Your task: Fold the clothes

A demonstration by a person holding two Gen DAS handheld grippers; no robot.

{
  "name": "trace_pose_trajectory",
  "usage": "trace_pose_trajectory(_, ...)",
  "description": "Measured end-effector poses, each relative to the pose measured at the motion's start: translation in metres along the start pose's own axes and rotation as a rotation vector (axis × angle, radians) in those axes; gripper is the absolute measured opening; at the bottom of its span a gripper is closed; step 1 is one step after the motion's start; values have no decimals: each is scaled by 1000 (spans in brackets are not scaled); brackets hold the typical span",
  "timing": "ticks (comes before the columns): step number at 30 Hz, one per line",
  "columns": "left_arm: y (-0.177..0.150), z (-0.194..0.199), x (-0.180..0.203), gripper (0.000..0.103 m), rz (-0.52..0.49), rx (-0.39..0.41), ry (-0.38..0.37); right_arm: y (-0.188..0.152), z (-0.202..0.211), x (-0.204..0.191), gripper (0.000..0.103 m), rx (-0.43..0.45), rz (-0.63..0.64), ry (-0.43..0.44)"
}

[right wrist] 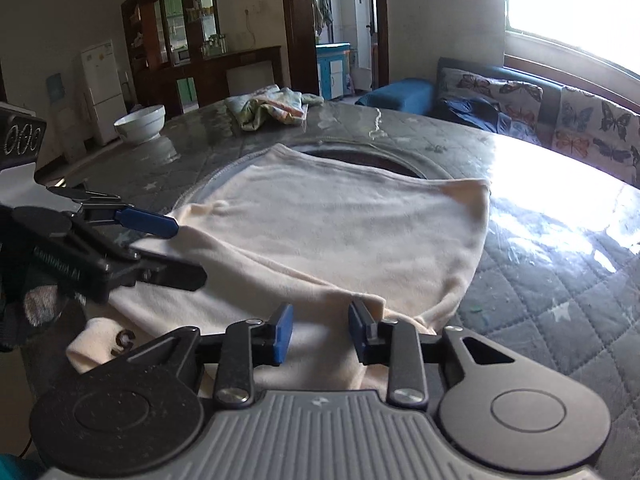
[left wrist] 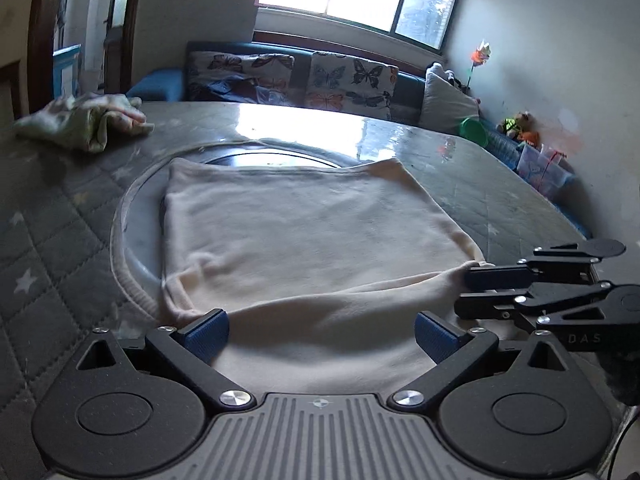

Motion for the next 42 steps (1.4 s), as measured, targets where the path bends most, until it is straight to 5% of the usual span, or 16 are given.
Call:
trace_pose_trajectory(9,6,1,4,102,-25,30,73,13,-3,-15,50,38,33,6)
trace_pose_trajectory(14,4,-11,14,101,-99,6,183,12,-16,-19,51,20,47,-28)
trace_pose_trajectory(23,8,-6,4,101,-53,35,225,11,-9,-24,53,37,80,-32)
trace_pose_trajectory(42,-20,29,34,102,-151,23,165,-18,22,-28,54,38,145,-30)
Point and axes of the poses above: each gripper's, at about its wrist camera, not at the fingertips, and z roughly against the way its jaws point, x to its right, y to its top, the point moved 2 cm from there along -z, roughly the way its jaws point, and after that the axes turned 10 degrees about -y, right-handed, at the moved point
